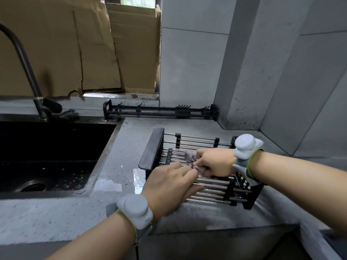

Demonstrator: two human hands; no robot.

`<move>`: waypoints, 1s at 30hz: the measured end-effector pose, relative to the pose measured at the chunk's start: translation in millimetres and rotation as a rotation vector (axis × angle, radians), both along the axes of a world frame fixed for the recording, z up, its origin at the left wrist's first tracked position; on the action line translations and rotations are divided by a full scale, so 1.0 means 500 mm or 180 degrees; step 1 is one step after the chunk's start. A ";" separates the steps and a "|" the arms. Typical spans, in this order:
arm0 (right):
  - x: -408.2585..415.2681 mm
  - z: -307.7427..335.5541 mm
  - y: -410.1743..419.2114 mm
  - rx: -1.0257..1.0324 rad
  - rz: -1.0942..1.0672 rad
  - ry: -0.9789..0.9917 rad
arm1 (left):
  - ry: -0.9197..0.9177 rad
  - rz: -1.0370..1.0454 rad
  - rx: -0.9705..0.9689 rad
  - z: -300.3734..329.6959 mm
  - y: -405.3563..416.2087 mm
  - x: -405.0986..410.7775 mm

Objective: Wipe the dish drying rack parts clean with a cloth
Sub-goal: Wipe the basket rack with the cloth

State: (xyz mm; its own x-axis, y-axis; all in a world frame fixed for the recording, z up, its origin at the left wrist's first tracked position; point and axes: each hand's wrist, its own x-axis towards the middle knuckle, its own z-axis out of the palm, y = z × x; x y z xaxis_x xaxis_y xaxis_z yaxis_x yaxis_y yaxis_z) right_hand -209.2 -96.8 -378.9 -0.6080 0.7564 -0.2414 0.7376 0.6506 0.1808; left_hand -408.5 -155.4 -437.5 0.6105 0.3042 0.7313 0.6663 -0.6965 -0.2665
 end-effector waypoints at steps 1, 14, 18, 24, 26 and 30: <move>0.012 0.002 -0.003 0.0017 -0.0041 -0.0186 | 0.0018 0.0011 -0.0035 0.000 0.000 -0.001; 0.042 0.034 -0.029 0.0782 -0.0252 -0.2006 | 0.0108 0.0100 -0.0162 0.005 -0.004 -0.001; 0.051 0.040 -0.033 0.0344 -0.0210 -0.1802 | 0.0159 0.0066 -0.0105 0.003 -0.003 -0.005; 0.042 0.056 -0.032 -0.0058 -0.0387 -0.0913 | 0.0129 0.0070 -0.0066 0.002 -0.003 -0.003; 0.032 0.072 -0.028 0.0051 -0.0329 -0.0480 | 0.0029 0.0115 -0.0038 0.000 0.001 0.002; -0.007 0.108 -0.005 -0.0073 -0.0480 0.0921 | -0.0029 0.0191 0.0109 -0.008 0.005 0.005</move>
